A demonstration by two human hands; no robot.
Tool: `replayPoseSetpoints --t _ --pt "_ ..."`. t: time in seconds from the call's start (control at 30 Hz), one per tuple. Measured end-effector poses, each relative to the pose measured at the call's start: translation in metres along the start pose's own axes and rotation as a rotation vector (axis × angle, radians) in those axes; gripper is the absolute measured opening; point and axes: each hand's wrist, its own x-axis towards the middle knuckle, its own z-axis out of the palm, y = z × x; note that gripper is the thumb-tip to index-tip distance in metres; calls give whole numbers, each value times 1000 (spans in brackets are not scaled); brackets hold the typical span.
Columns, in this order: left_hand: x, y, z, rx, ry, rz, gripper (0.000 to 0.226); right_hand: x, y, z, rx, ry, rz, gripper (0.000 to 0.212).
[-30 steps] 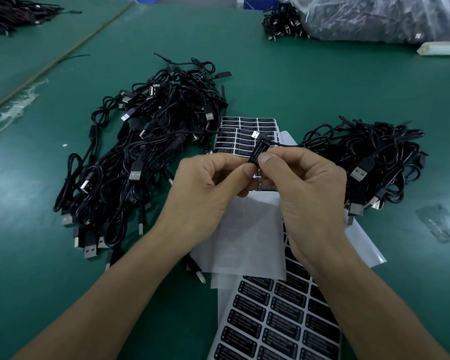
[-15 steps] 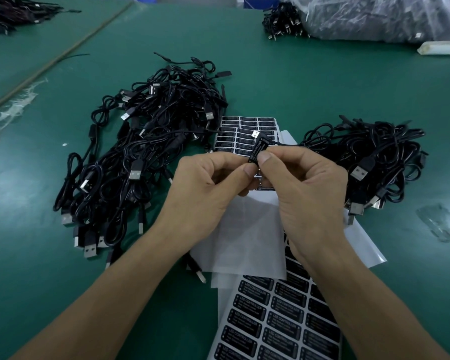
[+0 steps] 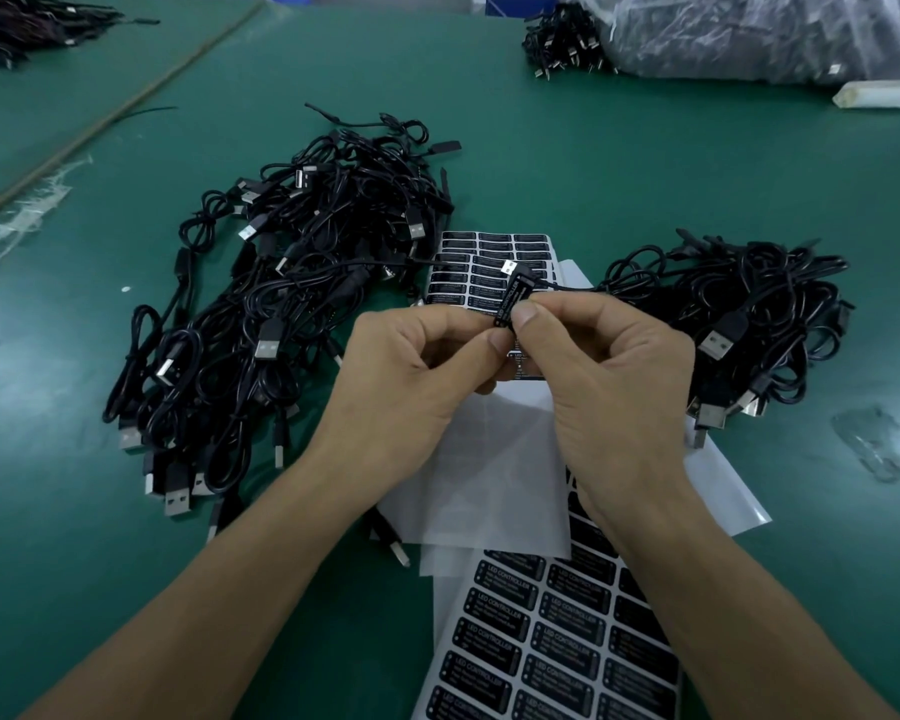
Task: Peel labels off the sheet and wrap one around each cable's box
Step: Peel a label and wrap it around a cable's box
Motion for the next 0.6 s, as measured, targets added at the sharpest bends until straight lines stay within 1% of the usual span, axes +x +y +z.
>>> replayPoseSetpoints --t 0.3,0.6 --pt "0 0 -1 -12 3 -3 13 2 -1 -1 -39 -9 6 21" --pt "0 0 -1 9 4 22 14 3 -2 -1 10 -19 48 19"
